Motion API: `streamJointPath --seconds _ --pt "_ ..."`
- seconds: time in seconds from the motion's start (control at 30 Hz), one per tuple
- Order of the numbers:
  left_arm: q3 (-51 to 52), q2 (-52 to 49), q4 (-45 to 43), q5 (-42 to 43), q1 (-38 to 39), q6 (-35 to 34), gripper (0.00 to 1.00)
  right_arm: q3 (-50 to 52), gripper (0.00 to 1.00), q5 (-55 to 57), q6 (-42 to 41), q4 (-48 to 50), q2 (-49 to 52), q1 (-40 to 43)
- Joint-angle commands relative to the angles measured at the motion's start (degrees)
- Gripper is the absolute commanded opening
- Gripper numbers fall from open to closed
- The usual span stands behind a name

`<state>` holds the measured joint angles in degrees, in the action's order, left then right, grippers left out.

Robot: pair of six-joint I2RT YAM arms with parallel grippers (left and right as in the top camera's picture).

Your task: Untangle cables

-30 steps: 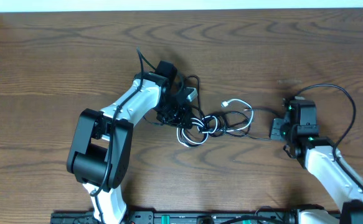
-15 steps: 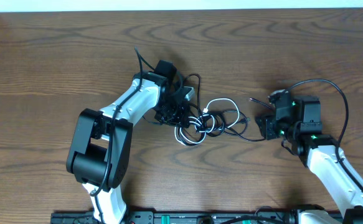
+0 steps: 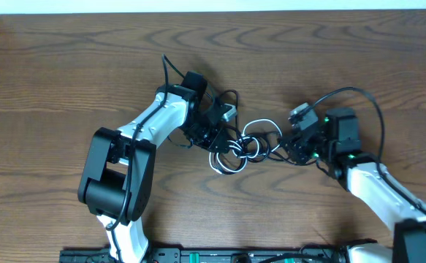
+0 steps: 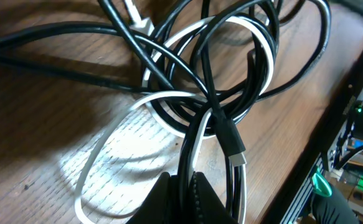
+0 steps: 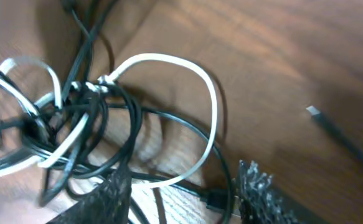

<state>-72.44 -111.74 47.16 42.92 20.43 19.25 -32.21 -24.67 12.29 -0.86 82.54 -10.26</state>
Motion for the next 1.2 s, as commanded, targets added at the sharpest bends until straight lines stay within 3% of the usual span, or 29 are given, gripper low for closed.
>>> streamJointPath --seconds 0.0,0.23,0.43,0.5,0.6,0.63,0.9,1.07,1.17 --pt "0.28 0.46 0.35 2.08 0.17 2.14 0.08 -0.76 0.54 4.96 5.18 1.27 4.17 -2.43" --pt "0.28 0.46 0.35 2.08 0.17 2.14 0.09 -0.76 0.54 5.20 7.76 10.40 12.35 -4.76" --pt "0.28 0.46 0.35 2.05 0.17 2.12 0.08 -0.76 0.47 13.97 6.69 12.63 18.62 -5.55" --pt "0.28 0.46 0.33 1.40 0.17 1.90 0.09 -0.76 0.40 20.50 3.30 12.87 20.20 -5.53" --pt "0.28 0.46 0.28 -0.35 0.17 1.01 0.09 -0.76 0.06 31.45 -1.42 11.52 20.44 -5.53" --pt "0.28 0.46 0.22 -0.72 0.17 0.57 0.09 -0.76 0.01 33.83 -2.43 10.64 20.04 -5.53" --pt "0.28 0.46 -2.82 -6.27 0.17 -7.58 0.09 -0.76 0.01 41.83 -9.11 -0.44 13.00 -5.53" --pt "0.28 0.46 -4.57 -8.07 0.17 -10.12 0.09 -0.76 0.01 47.04 -16.57 -8.96 7.78 -5.53" --pt "0.28 0.46 -5.09 -8.04 0.17 -10.12 0.11 -1.01 0.01 46.80 -16.52 -12.07 4.63 -5.55"
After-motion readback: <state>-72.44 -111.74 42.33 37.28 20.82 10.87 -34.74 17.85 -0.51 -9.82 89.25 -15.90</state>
